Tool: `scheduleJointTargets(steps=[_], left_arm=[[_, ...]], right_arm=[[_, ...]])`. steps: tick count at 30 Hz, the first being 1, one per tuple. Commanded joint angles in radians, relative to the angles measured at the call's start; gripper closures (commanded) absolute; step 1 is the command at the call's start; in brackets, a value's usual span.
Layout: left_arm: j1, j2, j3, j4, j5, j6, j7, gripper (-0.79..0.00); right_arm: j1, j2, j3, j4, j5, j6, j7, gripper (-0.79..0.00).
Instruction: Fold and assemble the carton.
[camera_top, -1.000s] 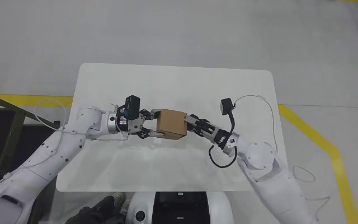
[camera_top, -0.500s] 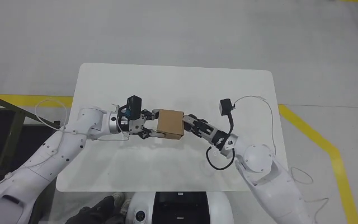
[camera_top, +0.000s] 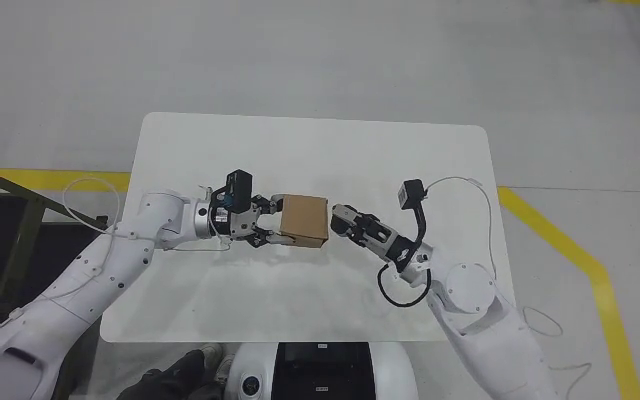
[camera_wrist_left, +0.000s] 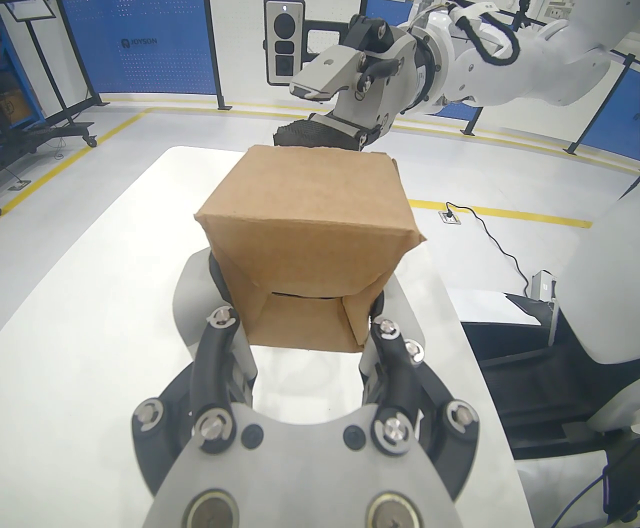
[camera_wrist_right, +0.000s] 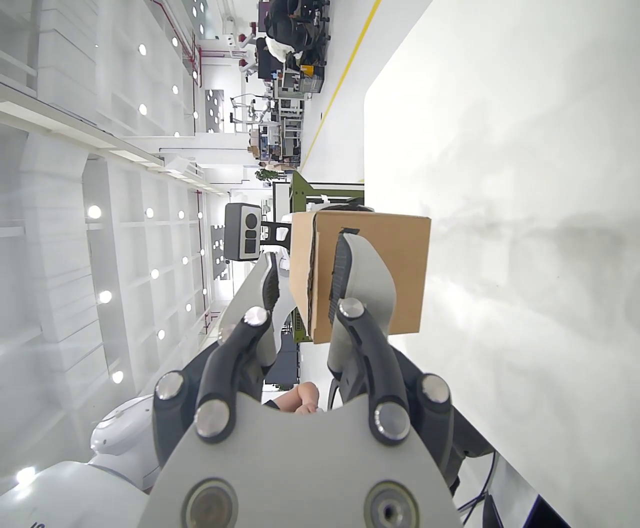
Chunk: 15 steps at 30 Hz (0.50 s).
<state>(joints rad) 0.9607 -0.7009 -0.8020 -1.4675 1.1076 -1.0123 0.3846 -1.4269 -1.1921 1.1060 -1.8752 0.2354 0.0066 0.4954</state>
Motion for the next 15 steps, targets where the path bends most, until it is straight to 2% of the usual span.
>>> scheduleJointTargets(steps=[1,15], left_arm=[[-0.001,0.000,0.000,0.002,-0.001,0.000,-0.001,-0.508],[-0.008,-0.003,0.007,0.001,-0.007,0.000,-0.011,-0.508]], right_arm=[[-0.003,0.000,-0.004,-0.003,-0.002,0.000,-0.001,-0.209],[0.009,-0.005,-0.029,-0.009,-0.013,0.007,0.010,-0.231]])
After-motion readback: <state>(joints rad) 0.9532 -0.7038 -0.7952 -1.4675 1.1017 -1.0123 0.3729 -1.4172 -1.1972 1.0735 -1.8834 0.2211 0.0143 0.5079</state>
